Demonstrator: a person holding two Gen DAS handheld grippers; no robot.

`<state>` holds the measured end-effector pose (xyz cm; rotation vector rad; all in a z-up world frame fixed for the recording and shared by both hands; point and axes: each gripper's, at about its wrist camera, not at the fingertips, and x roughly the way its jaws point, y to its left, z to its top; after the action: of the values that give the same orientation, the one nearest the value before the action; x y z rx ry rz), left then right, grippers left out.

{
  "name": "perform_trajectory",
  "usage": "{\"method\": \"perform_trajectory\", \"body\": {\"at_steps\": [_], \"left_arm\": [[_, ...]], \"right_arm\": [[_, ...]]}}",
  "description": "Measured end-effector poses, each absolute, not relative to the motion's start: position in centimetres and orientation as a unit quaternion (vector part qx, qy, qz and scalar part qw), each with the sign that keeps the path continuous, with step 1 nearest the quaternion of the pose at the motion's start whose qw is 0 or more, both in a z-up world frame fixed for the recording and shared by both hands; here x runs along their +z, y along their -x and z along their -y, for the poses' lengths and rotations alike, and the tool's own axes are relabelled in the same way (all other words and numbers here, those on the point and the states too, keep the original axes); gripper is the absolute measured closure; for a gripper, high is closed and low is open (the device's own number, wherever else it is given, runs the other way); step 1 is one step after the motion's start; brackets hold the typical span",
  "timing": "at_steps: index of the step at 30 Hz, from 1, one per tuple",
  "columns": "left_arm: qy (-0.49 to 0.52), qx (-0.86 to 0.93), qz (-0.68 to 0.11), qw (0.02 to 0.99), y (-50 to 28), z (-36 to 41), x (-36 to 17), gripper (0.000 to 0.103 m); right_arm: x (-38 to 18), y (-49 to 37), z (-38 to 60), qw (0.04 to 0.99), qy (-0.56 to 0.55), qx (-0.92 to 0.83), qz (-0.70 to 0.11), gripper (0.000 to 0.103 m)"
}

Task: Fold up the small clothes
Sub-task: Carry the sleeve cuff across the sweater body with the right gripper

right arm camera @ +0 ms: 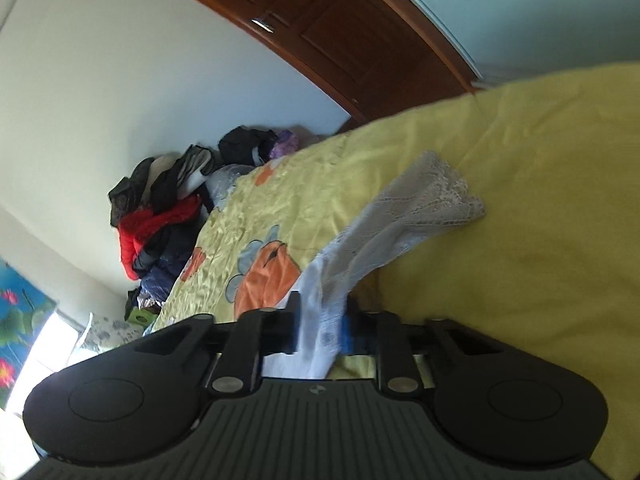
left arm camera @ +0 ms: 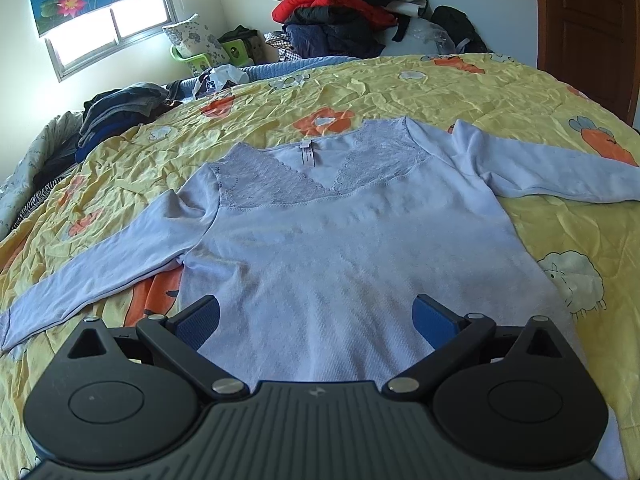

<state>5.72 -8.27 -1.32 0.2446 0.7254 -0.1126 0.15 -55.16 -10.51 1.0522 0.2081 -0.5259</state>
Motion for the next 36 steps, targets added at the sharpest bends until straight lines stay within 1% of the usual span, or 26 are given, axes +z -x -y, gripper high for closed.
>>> {"method": "perform_trajectory", "body": {"at_steps": [4, 14, 26, 36], "left_arm": [[-0.112, -0.048, -0.355, 0.927, -6.0, 7.4, -1.3, 0.0], [-0.101, -0.02, -0.363, 0.926, -7.3, 5.8, -1.6, 0.0], [-0.091, 0.002, -0.372, 0.924, -8.2, 4.2, -2.3, 0.0], [-0.078, 0.016, -0.375, 0.923, -8.4, 2.5, -2.5, 0.0]], "right_arm": [[-10.5, -1.3, 55.4, 0.818, -0.517, -0.236, -0.089, 0.091], [-7.1, -6.1, 51.2, 0.859, -0.475, -0.152, -0.114, 0.091], [-5.3, -11.3, 42.8, 0.874, -0.455, -0.045, -0.163, 0.093], [-3.7, -13.5, 35.6, 0.876, -0.439, 0.022, -0.198, 0.093]]}}
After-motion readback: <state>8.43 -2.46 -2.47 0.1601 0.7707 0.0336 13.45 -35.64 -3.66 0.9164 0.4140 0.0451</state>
